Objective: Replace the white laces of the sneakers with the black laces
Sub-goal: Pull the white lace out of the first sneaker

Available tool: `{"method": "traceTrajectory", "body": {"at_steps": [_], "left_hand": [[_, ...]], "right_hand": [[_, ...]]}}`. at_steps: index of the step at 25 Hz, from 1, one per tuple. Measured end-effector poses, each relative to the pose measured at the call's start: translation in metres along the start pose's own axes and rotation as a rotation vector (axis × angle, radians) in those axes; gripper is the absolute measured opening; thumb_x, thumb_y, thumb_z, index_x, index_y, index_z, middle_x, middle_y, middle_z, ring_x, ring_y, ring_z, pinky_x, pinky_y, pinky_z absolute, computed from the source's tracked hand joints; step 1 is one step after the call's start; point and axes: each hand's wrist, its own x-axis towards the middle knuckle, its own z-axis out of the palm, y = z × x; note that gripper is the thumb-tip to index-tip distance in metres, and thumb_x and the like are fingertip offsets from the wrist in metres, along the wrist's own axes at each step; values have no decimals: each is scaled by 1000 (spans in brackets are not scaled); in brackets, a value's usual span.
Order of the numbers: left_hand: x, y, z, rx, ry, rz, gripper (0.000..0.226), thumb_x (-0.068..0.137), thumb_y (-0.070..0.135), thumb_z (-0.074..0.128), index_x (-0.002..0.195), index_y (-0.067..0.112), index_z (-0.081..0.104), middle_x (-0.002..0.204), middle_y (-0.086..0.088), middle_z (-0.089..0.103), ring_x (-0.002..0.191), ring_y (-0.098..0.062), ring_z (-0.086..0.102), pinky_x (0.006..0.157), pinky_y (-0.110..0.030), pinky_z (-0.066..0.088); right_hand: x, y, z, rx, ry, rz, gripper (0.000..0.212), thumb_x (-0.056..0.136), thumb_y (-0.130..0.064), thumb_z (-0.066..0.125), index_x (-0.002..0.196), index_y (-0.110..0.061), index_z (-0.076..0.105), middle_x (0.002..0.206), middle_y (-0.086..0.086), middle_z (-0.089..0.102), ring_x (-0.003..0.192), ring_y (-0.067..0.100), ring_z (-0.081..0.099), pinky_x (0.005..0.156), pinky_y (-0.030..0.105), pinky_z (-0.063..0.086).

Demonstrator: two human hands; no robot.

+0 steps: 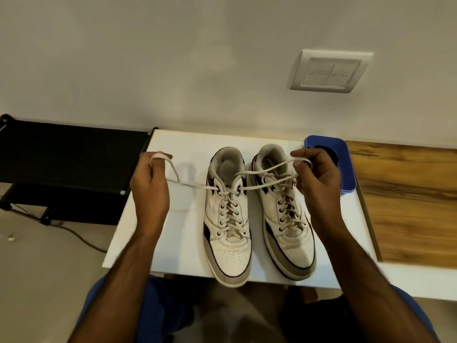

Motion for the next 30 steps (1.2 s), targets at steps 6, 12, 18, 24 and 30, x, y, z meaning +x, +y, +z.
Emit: {"method": "traceTrajectory", "body": {"at_steps": [6, 12, 18, 24, 30], "left_hand": [[16, -10, -16, 76, 183, -157, 30, 97, 7, 43, 112, 14, 68, 116, -1, 54, 96, -10, 57, 71, -8, 45], [-11, -18, 18, 660, -255, 229, 18, 97, 26, 63, 114, 27, 71, 153, -3, 34, 137, -21, 37, 102, -38, 26], [-16, -10, 24, 740, -289, 431, 28, 100, 43, 51, 123, 32, 64, 117, 0, 54, 108, -18, 51, 90, -37, 27], [-17, -20, 40, 627, -597, 103, 18, 99, 52, 48, 104, 41, 61, 101, 14, 62, 97, -7, 59, 100, -45, 35], [-12, -19, 31, 410, -670, -7, 24, 88, 43, 45, 101, 40, 65, 91, 5, 69, 89, -14, 65, 92, -53, 51]], "right_hand": [[15, 17, -29, -128, 243, -23, 13, 97, -19, 58, 106, -24, 66, 109, 3, 68, 102, 26, 66, 86, 47, 57], [-6, 16, 15, -873, -81, -524, 16, 90, -24, 70, 106, -22, 74, 125, 2, 57, 111, 23, 47, 82, 35, 37], [-24, 22, 64, -886, -330, -583, 17, 89, -22, 72, 106, -19, 74, 96, -1, 60, 93, 22, 52, 76, 38, 36], [-19, 28, 77, -863, -385, -433, 16, 93, -31, 67, 105, -22, 74, 91, -8, 44, 92, 19, 50, 83, 40, 39], [-16, 25, 82, -874, -444, -413, 13, 91, -29, 67, 97, -19, 71, 94, -6, 46, 94, 21, 53, 82, 39, 38]]}}
